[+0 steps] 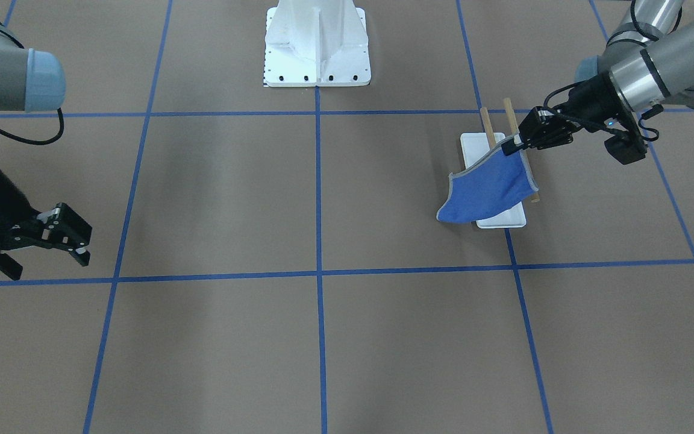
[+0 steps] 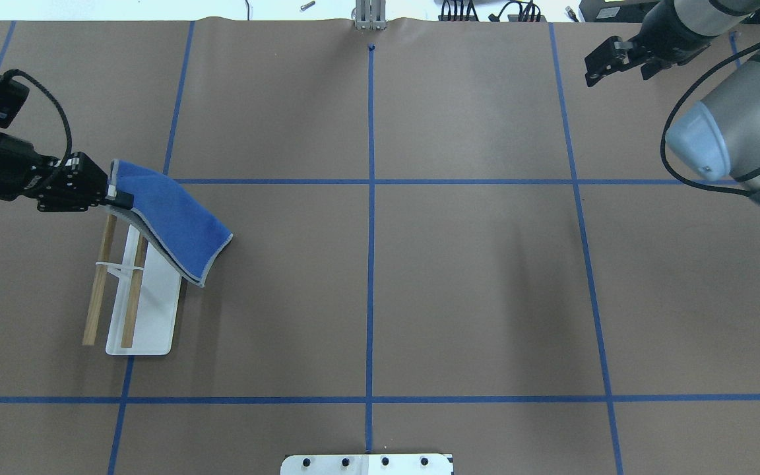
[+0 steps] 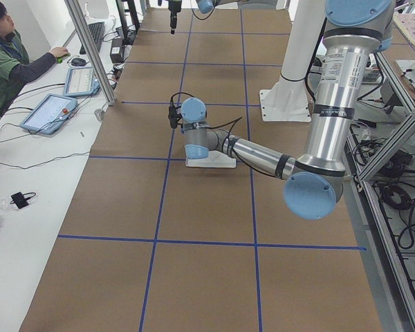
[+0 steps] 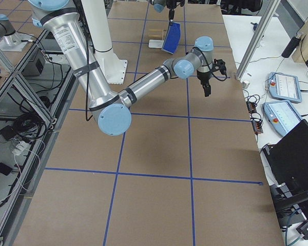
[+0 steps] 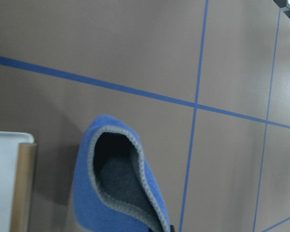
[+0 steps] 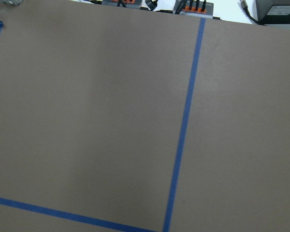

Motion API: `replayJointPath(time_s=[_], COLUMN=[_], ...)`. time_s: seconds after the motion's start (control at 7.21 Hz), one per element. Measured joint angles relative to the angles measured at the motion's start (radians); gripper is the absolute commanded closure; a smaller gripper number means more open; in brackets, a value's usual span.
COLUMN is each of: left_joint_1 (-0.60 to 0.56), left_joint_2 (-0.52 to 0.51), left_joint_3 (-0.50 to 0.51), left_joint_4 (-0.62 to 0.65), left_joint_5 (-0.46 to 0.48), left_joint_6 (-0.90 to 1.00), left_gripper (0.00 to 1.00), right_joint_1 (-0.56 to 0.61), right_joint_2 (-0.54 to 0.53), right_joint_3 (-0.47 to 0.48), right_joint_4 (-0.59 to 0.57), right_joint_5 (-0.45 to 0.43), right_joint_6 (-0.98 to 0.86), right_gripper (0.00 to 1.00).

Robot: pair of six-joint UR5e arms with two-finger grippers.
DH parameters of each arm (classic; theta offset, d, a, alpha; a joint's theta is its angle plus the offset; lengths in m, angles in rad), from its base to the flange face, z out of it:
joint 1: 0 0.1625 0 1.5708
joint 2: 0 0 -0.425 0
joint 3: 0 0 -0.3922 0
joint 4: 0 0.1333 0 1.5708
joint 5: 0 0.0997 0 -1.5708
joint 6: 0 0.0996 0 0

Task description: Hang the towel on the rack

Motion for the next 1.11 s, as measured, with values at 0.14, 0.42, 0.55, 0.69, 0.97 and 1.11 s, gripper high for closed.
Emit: replayJointPath(time_s=[0.14,0.42,0.55,0.69,0.97,1.11], left_joint_1=[-0.016,-0.050,-0.059,-0.066,-0.071,-0.072], left_joint_2=[0.036,0.079,0.097,0.108,0.137,0.155], left_joint_3=[0.004,0.036,0.069,0.095,0.112,0.113], left_joint_4=[-0.033,-0.067,-0.086,-0.097,-0.105,-0.116], left_joint_5=[-0.004,-0.007,-0.008,-0.009,-0.010,-0.017], left_joint_6=[0.001,0.039,0.091,0.130,0.188,0.221], left_gripper=[1.00,1.00,1.00,1.00,0.66,0.01], right_joint_1=[0.043,0.135,0.178,0.213,0.249,0.256], right_joint_2=[-0.047,-0.149,-0.193,-0.228,-0.264,-0.272], right_joint_3=[-0.024,-0.062,-0.077,-0.085,-0.088,-0.089], right_joint_4=[-0.001,0.002,0.005,0.006,0.007,0.007], right_joint_5=[0.011,0.060,0.092,0.110,0.119,0.121], right_joint_6=[-0.098,-0.274,-0.343,-0.410,-0.477,-0.483], right_gripper=[0.00,0.00,0.00,0.00,0.00,0.00])
